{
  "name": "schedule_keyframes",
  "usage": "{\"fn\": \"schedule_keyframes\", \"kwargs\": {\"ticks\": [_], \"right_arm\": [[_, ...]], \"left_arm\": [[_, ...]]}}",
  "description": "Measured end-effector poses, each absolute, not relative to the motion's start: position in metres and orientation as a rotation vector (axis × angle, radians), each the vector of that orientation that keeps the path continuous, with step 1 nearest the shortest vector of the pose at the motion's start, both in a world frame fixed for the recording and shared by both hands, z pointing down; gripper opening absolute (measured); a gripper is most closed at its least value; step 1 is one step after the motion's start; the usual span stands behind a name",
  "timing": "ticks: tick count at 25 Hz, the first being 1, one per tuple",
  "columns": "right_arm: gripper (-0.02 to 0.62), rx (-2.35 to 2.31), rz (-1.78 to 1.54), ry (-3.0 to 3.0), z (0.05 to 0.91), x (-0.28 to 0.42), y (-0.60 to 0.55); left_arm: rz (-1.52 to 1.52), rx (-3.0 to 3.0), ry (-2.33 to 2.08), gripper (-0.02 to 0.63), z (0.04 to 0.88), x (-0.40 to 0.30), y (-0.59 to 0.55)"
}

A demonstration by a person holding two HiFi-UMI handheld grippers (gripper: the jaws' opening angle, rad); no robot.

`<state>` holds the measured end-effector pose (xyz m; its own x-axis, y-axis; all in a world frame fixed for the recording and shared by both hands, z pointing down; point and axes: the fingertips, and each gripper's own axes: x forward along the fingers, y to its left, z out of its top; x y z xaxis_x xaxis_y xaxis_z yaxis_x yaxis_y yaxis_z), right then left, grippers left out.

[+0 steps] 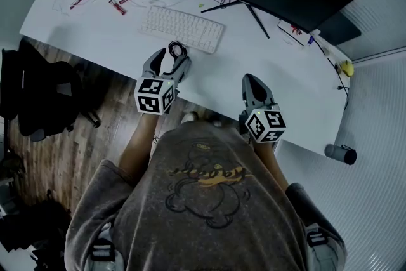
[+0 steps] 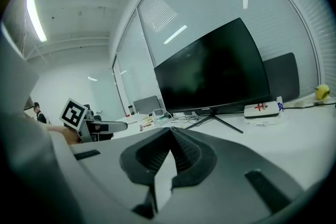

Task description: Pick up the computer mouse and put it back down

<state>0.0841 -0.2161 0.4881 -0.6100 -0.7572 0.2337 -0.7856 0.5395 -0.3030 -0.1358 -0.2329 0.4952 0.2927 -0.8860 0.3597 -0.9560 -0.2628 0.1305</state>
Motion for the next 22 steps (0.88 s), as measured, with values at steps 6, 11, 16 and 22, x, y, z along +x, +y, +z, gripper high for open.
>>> {"fn": "schedule_keyframes", "kwargs": {"ticks": [6,11,16,22], "right_arm": [[0.006,1.342,0.549,-2.717,0.476,0.079,-0.211],[0.006,1.342,0.514,-2.722,0.471,0.078,-0.208],[0.006,1.345,0.499,-2.729,0.469,0.075,-0.203],[0.006,1.345,0.464,-2.744,0.468,0.072,-0.201]], "left_arm": [[0.188,2.323,-1.663,0.318,0.454,-0.132,-0.21],[0.13,2.317,-1.714,0.253,0.441,-0.139,-0.193],[0.117,2.304,-1.744,0.108,0.442,-0.144,-0.182],[0.126,2.302,-1.752,0.02,0.452,-0.147,-0.175]]}}
